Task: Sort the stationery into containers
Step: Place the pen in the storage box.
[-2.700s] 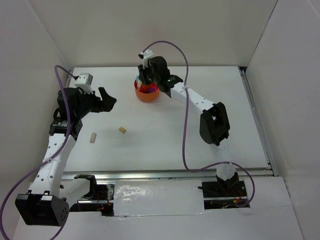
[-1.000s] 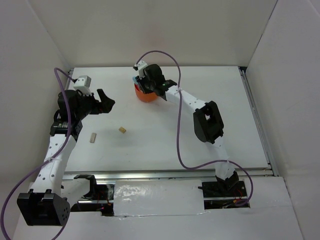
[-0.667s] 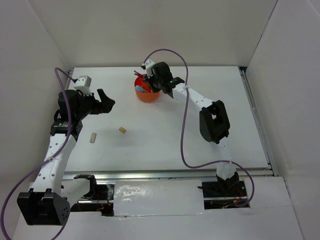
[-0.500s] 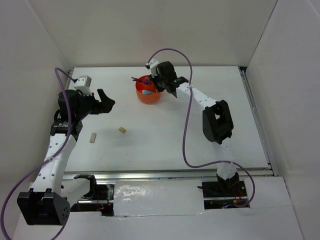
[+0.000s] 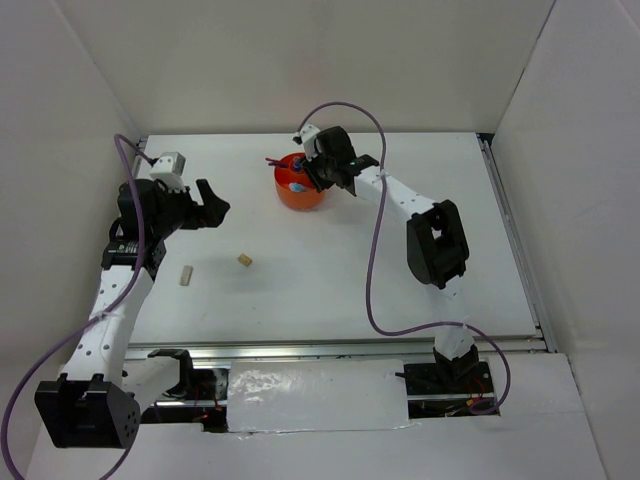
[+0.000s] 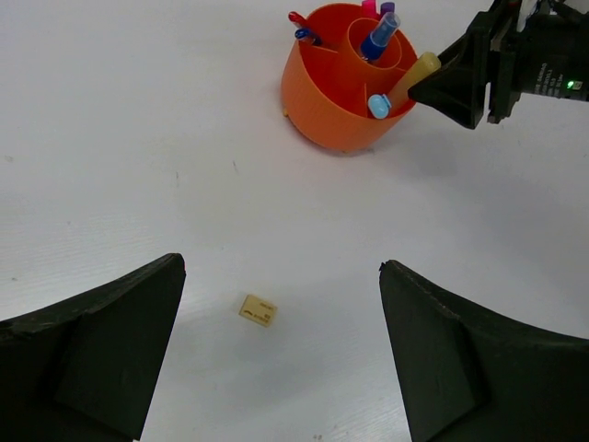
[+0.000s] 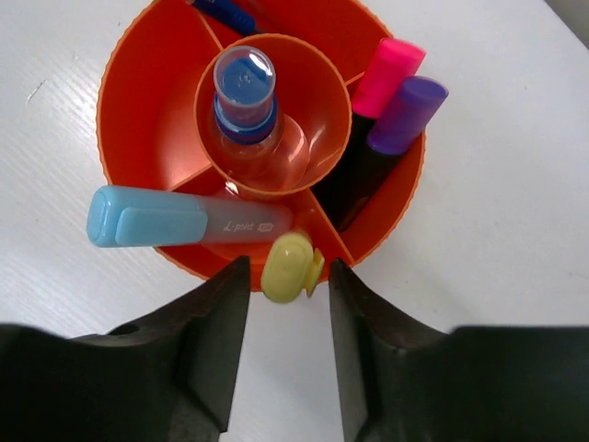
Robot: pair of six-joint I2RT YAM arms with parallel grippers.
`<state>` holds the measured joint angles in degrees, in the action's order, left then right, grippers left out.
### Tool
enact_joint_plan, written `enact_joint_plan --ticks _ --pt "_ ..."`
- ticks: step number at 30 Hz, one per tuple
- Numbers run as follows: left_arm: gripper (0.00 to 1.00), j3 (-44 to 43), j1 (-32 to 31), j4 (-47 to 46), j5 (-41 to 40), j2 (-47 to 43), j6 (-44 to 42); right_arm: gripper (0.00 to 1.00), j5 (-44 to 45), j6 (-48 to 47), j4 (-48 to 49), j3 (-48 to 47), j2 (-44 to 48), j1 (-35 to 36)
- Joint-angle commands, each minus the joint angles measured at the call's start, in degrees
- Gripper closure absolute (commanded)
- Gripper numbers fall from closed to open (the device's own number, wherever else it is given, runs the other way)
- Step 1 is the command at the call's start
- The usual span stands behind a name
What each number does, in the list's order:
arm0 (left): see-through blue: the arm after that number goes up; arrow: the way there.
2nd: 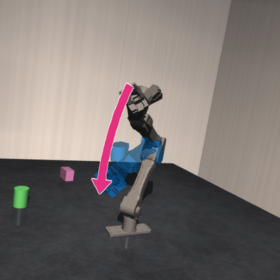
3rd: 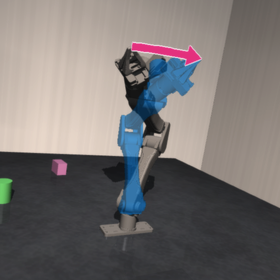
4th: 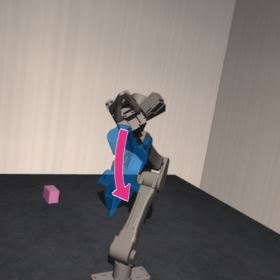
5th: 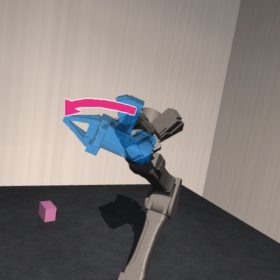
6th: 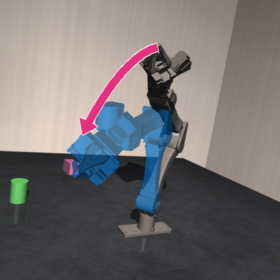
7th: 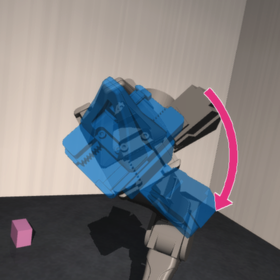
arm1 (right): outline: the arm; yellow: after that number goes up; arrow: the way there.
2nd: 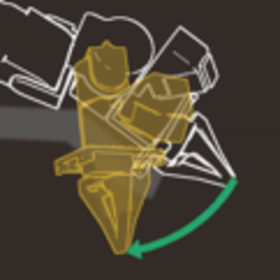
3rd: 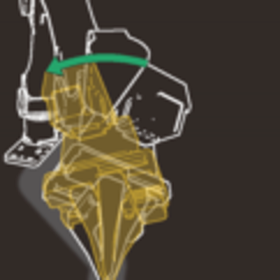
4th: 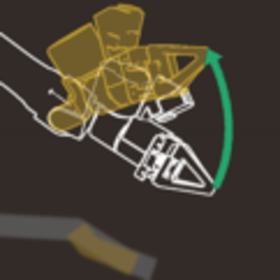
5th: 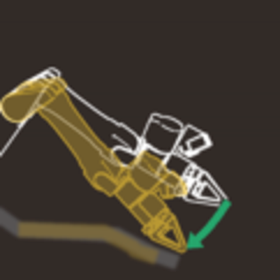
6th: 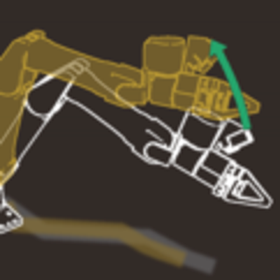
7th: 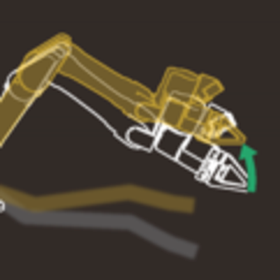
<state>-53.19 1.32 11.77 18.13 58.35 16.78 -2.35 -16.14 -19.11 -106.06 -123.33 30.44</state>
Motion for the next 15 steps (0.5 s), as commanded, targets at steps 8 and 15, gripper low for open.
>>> enact_joint_plan --ticks 8,15 --pt "0.01 -4.29 1.05 10.63 -7.31 4.66 -8.33 0.41 -2.31 2.34 -2.77 -1.69 6.69 -0.29" --pt "0.01 -4.74 5.08 23.65 -15.85 11.17 -13.6 0.4 -4.15 5.24 -3.39 -1.6 11.26 -0.82"
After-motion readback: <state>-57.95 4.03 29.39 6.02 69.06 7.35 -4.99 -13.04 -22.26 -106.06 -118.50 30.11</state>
